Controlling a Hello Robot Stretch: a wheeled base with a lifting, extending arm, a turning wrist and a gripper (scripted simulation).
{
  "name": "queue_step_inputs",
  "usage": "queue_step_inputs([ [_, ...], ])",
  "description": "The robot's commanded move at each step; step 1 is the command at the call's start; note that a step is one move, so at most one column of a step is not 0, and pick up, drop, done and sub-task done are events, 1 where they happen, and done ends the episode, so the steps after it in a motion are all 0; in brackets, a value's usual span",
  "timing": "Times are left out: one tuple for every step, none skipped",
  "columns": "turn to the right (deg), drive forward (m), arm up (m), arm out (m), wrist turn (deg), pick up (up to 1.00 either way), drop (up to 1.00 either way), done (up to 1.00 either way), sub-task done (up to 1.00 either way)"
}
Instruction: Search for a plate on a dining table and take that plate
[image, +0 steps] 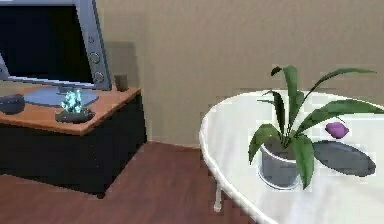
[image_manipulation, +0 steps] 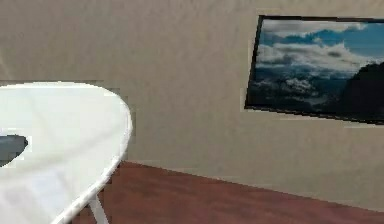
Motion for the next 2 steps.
queue_step_inputs([
  [45.0, 0.00, 0.00, 0.00, 0.0, 0.00, 0.00, 0.00, 0.00],
  [45.0, 0.00, 0.00, 0.00, 0.0, 0.00, 0.00, 0.00, 0.00],
])
